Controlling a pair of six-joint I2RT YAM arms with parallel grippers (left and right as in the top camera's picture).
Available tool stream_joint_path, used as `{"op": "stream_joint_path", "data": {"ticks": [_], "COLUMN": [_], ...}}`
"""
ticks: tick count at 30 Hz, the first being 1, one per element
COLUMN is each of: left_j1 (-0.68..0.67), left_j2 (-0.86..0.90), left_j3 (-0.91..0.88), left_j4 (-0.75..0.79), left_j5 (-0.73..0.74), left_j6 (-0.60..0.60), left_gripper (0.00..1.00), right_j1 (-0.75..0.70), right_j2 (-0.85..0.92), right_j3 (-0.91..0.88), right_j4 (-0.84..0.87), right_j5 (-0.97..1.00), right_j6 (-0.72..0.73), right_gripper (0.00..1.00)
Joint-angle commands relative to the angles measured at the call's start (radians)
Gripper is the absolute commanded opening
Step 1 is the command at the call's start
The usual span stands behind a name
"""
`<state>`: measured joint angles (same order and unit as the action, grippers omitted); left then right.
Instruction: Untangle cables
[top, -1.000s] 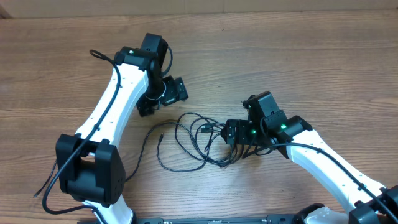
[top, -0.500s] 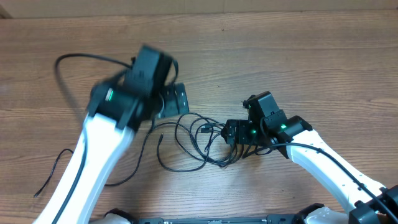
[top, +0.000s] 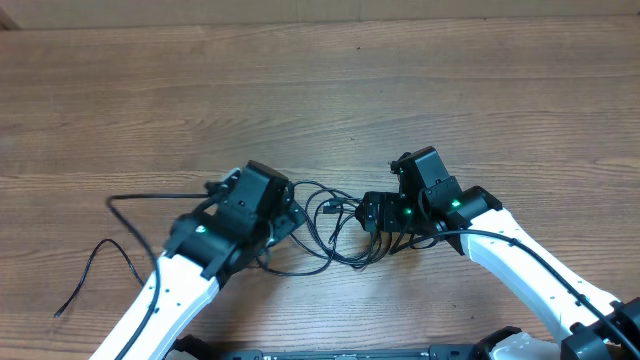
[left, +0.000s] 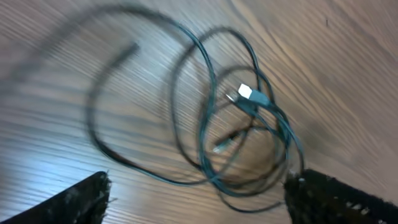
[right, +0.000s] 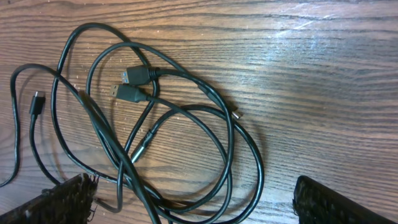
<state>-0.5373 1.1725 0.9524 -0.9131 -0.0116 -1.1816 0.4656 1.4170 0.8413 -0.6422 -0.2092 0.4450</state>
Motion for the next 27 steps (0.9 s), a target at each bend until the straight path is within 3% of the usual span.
{"op": "stream_joint_path", "data": {"ticks": [1,3,5,10,15,19,21,24,27], "left_j1": [-0.009,-0.01,-0.013,-0.034,-0.066,-0.096,-0.1,-0.101,-0.105], "left_j2": [0.046,0.084,0.134,0.263,0.39,0.493,0.523,0.554,0.571], "left_j3": [-0.055,-0.068,-0.073,-0.073,-0.073,-0.073,-0.073,-0.073,-0.073], "left_j4": [0.051,0.055,0.056,0.095,0.263,0.377,0.379,0.379,0.379], "left_j5": [0.17,0.223,0.296,0.435,0.512,0.498,0.48,0.449,0.422], "left_j6": [-0.174,-0.305,-0.427,-0.586,-0.6,-0.6,-0.6,-0.599,-0.599], "left_gripper": [0.88,0.87,0.93,0.93,0.9,0.6,0.51,0.49,0.54], "right_j1": [0.0,0.0,0.0,0.0,0.0,0.0,0.0,0.0,0.0], "right_j2": [0.0,0.0,0.0,0.0,0.0,0.0,0.0,0.0,0.0], "right_j3": [-0.005,-0.005,-0.005,-0.005,-0.005,-0.005,-0.005,-0.005,-0.005], "right_j4": [0.006,0.006,0.006,0.006,0.006,0.006,0.006,0.006,0.006], "right_j5": [0.007,0.007,0.007,0.007,0.007,0.007,0.007,0.007,0.007], "right_j6": [0.008,0.008,0.008,0.008,0.008,0.008,0.008,0.008,0.008], "right_gripper": [1.0,1.0,1.0,1.0,1.0,1.0,1.0,1.0,1.0]}}
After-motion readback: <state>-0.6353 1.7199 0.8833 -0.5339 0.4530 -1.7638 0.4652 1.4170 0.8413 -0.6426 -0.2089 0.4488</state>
